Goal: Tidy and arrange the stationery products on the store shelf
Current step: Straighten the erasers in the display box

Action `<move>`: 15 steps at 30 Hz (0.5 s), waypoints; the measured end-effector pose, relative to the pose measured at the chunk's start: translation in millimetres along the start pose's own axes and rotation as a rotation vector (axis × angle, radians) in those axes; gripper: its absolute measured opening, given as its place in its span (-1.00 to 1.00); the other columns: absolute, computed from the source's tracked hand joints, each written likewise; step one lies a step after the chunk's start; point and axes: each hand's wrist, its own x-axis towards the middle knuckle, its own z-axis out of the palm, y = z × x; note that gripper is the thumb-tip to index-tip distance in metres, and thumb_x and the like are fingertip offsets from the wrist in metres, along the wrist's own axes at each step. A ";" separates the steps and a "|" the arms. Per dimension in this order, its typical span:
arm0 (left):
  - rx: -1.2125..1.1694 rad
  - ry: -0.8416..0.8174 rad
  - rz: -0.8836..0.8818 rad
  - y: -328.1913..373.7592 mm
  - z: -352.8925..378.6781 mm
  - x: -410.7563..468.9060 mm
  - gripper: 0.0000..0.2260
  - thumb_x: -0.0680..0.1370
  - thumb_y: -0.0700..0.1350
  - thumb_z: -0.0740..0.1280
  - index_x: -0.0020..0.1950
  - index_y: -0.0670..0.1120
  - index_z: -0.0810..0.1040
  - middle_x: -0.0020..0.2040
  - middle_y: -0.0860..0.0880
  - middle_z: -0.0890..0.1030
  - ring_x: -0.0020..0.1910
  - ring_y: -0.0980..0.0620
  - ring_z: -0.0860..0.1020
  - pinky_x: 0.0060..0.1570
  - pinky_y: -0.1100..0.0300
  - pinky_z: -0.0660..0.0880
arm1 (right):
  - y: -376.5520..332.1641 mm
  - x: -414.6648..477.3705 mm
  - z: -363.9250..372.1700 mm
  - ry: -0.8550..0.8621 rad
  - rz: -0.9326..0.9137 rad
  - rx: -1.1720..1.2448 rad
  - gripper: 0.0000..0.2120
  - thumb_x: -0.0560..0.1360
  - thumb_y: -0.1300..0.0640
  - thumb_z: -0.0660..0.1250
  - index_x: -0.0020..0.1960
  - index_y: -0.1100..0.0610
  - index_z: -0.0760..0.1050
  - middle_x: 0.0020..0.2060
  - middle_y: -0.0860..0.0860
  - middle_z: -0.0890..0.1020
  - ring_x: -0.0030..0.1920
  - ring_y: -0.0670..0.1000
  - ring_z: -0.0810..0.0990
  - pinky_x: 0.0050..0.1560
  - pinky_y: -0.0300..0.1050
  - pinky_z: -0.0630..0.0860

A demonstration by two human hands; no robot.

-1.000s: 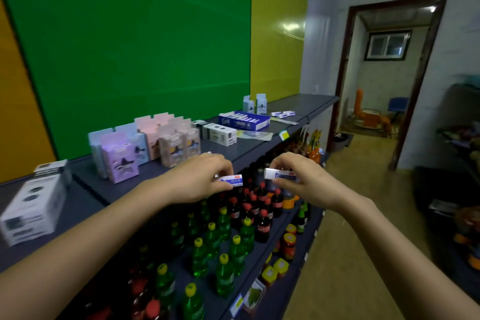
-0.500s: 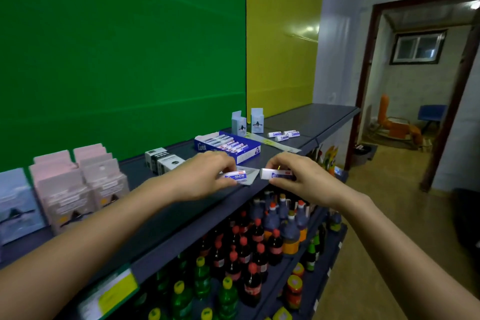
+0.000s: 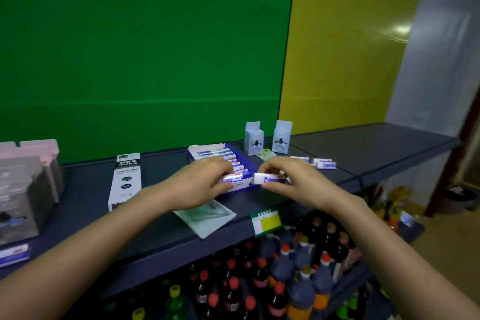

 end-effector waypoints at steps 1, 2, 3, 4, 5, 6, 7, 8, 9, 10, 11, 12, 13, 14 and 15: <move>0.004 -0.014 -0.023 -1.4 2.2 4.4 -0.79 0.56 -0.02 0.20 0.08 -0.12 0.44 -0.05 0.00 0.44 -0.10 0.08 0.32 -0.12 0.25 0.22 | 8.5 7.9 0.0 -0.011 -0.023 0.010 -0.85 0.47 0.02 0.32 0.03 -0.01 0.50 -0.05 -0.11 0.60 -0.09 -0.10 0.52 -0.08 -0.13 0.47; 0.009 -0.026 -0.048 -3.8 3.8 8.6 -0.78 0.55 -0.01 0.21 0.09 -0.11 0.43 -0.01 -0.02 0.47 -0.09 0.08 0.32 -0.09 0.22 0.26 | 16.2 16.2 0.1 -0.023 -0.041 0.026 -0.85 0.47 0.02 0.33 0.04 -0.02 0.49 -0.04 -0.11 0.60 -0.10 -0.13 0.51 -0.11 -0.18 0.44; 0.012 -0.034 -0.075 -6.7 4.6 13.0 -0.78 0.55 0.00 0.21 0.09 -0.11 0.43 0.01 -0.03 0.48 -0.09 0.08 0.33 -0.07 0.20 0.29 | 23.6 25.2 0.6 -0.035 -0.053 0.048 -0.83 0.47 0.03 0.34 0.05 -0.02 0.49 -0.04 -0.11 0.60 -0.10 -0.16 0.51 -0.12 -0.23 0.42; 0.012 -0.033 -0.103 -9.9 4.6 16.7 -0.79 0.55 0.00 0.21 0.08 -0.10 0.42 0.01 -0.03 0.49 -0.09 0.07 0.34 -0.06 0.17 0.31 | 30.2 34.8 1.4 -0.047 -0.061 0.068 -0.81 0.46 0.03 0.35 0.06 -0.03 0.48 -0.02 -0.11 0.60 -0.09 -0.18 0.51 -0.11 -0.25 0.42; 0.007 -0.025 -0.129 -13.5 4.3 20.2 -0.82 0.55 0.00 0.22 0.05 -0.09 0.41 -0.03 -0.01 0.48 -0.11 0.05 0.36 -0.07 0.16 0.32 | 36.5 44.8 2.8 -0.056 -0.069 0.083 -0.79 0.46 0.03 0.35 0.08 -0.04 0.47 -0.01 -0.12 0.60 -0.07 -0.19 0.51 -0.08 -0.24 0.44; 0.001 -0.014 -0.151 -17.3 4.0 23.3 -0.85 0.54 0.00 0.23 0.00 -0.06 0.39 -0.08 0.01 0.46 -0.13 0.03 0.38 -0.09 0.14 0.33 | 41.8 54.4 4.5 -0.064 -0.078 0.091 -0.77 0.45 0.02 0.36 0.10 -0.05 0.46 0.01 -0.11 0.59 -0.04 -0.17 0.52 -0.05 -0.22 0.46; 0.000 -0.004 -0.170 -21.3 4.5 26.1 -0.87 0.53 0.00 0.25 -0.05 -0.04 0.36 -0.13 0.03 0.44 -0.16 0.01 0.38 -0.13 0.13 0.33 | 46.6 63.9 6.8 -0.071 -0.090 0.095 -0.76 0.45 0.01 0.36 0.11 -0.05 0.46 0.01 -0.11 0.59 -0.02 -0.15 0.52 -0.02 -0.21 0.46; 0.005 0.005 -0.187 -25.8 5.6 28.7 -0.87 0.53 -0.01 0.25 -0.08 -0.04 0.35 -0.18 0.05 0.43 -0.19 0.00 0.38 -0.16 0.12 0.33 | 51.2 73.0 9.2 -0.076 -0.107 0.096 -0.75 0.44 0.00 0.36 0.11 -0.04 0.47 0.01 -0.11 0.59 -0.01 -0.14 0.52 -0.03 -0.24 0.46; 0.013 0.012 -0.205 -30.7 6.7 31.7 -0.86 0.53 -0.02 0.26 -0.08 -0.06 0.37 -0.22 0.07 0.41 -0.22 0.00 0.37 -0.18 0.13 0.31 | 55.4 82.8 11.7 -0.081 -0.125 0.096 -0.75 0.44 0.00 0.37 0.10 -0.03 0.48 0.00 -0.12 0.59 -0.02 -0.15 0.51 -0.07 -0.29 0.43; 0.023 0.017 -0.224 -35.8 7.6 34.7 -0.85 0.53 -0.02 0.26 -0.07 -0.09 0.39 -0.24 0.09 0.39 -0.23 0.01 0.36 -0.20 0.13 0.30 | 58.9 92.4 14.1 -0.088 -0.141 0.094 -0.76 0.44 -0.01 0.37 0.09 -0.02 0.49 -0.02 -0.13 0.59 -0.04 -0.17 0.51 -0.11 -0.34 0.40; 0.035 0.021 -0.242 -40.8 8.0 38.0 -0.84 0.53 -0.03 0.25 -0.05 -0.11 0.41 -0.26 0.11 0.38 -0.24 0.01 0.35 -0.22 0.14 0.28 | 62.3 102.2 16.2 -0.098 -0.152 0.093 -0.77 0.44 -0.01 0.37 0.08 -0.02 0.50 -0.04 -0.14 0.58 -0.05 -0.17 0.50 -0.15 -0.34 0.38; 0.047 0.026 -0.255 -45.5 8.3 41.5 -0.84 0.53 -0.03 0.25 -0.04 -0.12 0.43 -0.28 0.12 0.37 -0.25 0.01 0.35 -0.23 0.15 0.25 | 65.2 111.8 18.0 -0.111 -0.160 0.094 -0.77 0.44 -0.01 0.36 0.08 -0.01 0.51 -0.04 -0.13 0.58 -0.05 -0.17 0.51 -0.16 -0.33 0.38; 0.063 0.026 -0.265 -49.6 8.3 45.2 -0.83 0.54 -0.03 0.25 -0.03 -0.12 0.43 -0.28 0.12 0.36 -0.25 0.01 0.34 -0.24 0.16 0.22 | 67.9 120.5 20.0 -0.122 -0.166 0.101 -0.76 0.45 0.00 0.36 0.09 0.01 0.51 -0.03 -0.12 0.59 -0.05 -0.16 0.51 -0.15 -0.33 0.39; 0.078 0.022 -0.275 -53.0 8.1 48.9 -0.83 0.54 -0.02 0.24 -0.02 -0.12 0.44 -0.27 0.11 0.38 -0.24 0.01 0.34 -0.25 0.17 0.21 | 70.2 128.6 22.1 -0.130 -0.175 0.107 -0.75 0.45 0.00 0.36 0.10 0.02 0.51 -0.01 -0.09 0.60 -0.04 -0.14 0.52 -0.14 -0.34 0.40; 0.088 0.017 -0.288 -55.5 8.5 52.4 -0.83 0.54 -0.02 0.23 -0.01 -0.12 0.44 -0.24 0.08 0.41 -0.24 0.01 0.35 -0.24 0.17 0.21 | 72.2 135.5 24.5 -0.135 -0.190 0.109 -0.75 0.45 0.00 0.36 0.10 0.04 0.52 0.00 -0.07 0.61 -0.04 -0.12 0.52 -0.12 -0.34 0.40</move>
